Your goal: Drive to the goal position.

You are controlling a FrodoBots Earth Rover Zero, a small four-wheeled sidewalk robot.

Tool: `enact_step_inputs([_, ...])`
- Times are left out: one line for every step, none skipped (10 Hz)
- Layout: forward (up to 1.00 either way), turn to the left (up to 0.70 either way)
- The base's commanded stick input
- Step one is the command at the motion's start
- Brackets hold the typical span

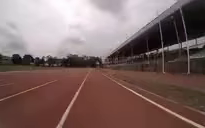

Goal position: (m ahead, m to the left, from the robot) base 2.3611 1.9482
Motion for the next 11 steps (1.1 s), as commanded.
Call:
enact_step_inputs([0.70, 0.00])
enact_step_inputs([0.70, 0.00])
enact_step_inputs([0.70, 0.00])
enact_step_inputs([0.70, 0.00])
enact_step_inputs([0.70, 0.00])
enact_step_inputs([0.70, 0.00])
enact_step_inputs([0.70, 0.00])
enact_step_inputs([0.70, 0.00])
enact_step_inputs([0.70, 0.00])
enact_step_inputs([0.70, 0.00])
enact_step_inputs([0.70, 0.19])
